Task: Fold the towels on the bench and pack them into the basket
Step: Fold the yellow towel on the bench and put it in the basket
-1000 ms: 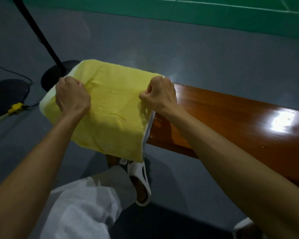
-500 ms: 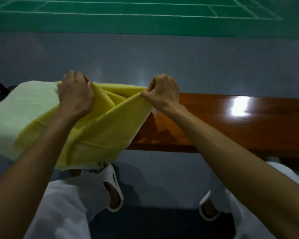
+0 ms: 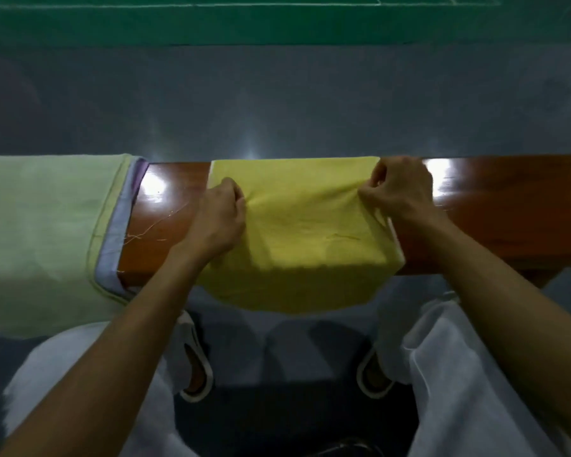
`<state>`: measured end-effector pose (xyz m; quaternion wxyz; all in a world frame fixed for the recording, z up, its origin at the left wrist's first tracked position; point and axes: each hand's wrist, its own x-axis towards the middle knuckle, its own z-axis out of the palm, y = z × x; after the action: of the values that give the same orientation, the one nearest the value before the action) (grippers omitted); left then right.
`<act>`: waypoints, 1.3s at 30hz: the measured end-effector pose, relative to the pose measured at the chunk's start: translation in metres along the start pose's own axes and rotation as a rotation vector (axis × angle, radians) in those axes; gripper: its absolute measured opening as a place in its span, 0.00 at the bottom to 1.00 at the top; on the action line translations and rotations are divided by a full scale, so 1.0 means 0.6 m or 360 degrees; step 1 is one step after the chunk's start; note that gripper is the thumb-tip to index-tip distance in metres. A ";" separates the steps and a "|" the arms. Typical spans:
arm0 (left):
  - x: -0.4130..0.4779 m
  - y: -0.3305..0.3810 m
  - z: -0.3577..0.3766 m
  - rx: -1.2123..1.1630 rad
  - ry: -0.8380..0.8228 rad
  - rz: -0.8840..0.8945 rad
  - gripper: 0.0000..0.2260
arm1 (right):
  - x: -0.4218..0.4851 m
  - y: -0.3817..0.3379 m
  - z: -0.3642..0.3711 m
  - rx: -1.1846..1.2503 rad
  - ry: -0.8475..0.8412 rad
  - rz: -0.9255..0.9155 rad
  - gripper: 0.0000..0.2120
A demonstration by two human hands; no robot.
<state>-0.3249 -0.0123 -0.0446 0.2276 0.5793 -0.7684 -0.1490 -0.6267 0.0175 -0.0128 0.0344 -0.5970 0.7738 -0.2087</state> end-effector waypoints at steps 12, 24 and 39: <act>-0.022 -0.004 0.010 0.0006 -0.0252 0.0007 0.03 | 0.004 0.047 0.001 -0.0033 -0.0298 0.0004 0.08; -0.023 -0.026 0.048 0.0528 -0.0500 0.0045 0.42 | -0.050 0.024 0.074 -0.0239 -0.0572 -0.0325 0.38; -0.052 -0.017 0.058 0.0489 -0.0343 -0.0122 0.45 | -0.048 0.070 0.084 -0.0337 -0.0576 -0.0358 0.43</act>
<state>-0.3278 0.0135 -0.0849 0.0471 0.6167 -0.7794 -0.0996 -0.6414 0.0387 -0.0794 0.0862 -0.7075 0.7012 -0.0185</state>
